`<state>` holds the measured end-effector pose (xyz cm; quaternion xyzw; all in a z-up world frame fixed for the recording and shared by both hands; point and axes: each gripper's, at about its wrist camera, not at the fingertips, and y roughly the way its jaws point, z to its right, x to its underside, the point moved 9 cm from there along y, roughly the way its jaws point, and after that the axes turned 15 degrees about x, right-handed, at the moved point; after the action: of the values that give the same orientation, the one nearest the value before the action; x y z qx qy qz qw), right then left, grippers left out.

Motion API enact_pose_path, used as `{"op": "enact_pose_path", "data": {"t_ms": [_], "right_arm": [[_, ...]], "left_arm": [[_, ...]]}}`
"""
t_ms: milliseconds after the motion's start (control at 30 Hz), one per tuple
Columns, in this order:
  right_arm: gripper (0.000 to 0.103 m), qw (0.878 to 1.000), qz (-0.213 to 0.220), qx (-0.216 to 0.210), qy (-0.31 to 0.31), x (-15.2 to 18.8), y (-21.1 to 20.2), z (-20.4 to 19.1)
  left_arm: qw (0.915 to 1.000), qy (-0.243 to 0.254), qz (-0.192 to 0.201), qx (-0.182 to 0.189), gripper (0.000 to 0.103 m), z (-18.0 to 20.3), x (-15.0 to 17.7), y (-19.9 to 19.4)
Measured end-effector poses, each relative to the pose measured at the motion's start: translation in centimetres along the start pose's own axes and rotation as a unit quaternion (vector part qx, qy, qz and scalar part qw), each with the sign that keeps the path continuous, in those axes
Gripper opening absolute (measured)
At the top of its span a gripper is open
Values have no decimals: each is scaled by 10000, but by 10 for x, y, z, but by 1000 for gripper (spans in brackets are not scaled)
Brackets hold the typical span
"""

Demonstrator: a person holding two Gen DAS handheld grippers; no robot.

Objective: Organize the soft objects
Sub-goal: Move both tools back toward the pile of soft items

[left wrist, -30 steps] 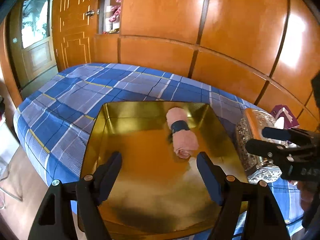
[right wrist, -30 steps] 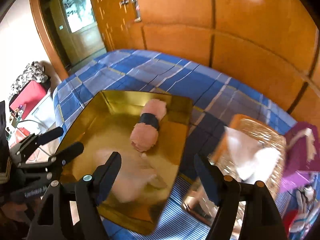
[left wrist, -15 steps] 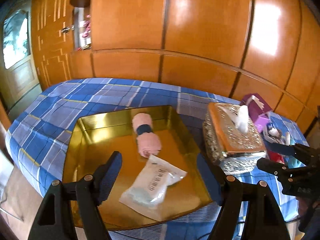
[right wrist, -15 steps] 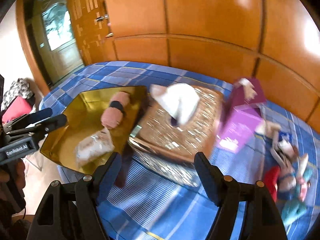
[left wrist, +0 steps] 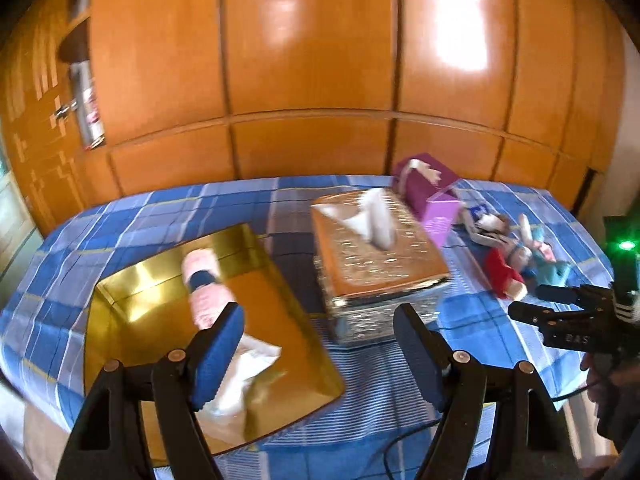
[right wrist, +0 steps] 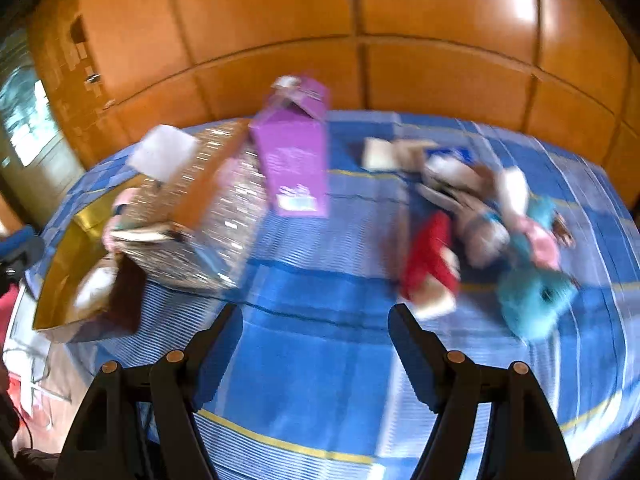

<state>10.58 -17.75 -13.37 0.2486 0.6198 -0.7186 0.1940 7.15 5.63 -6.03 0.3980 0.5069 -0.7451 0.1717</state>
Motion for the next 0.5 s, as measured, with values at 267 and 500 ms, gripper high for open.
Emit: {"op": "enact_pose_path", "data": {"t_ms": [267,500], "right_arm": [[76,9960,-484,692,296,41,20,58],[76,9862,-970,1117,749,73,41,100]], "left_arm": [[9967,553,-268,532,77,58,-9,25],[9864,983,-704,1114,77,114,-13,62]]}}
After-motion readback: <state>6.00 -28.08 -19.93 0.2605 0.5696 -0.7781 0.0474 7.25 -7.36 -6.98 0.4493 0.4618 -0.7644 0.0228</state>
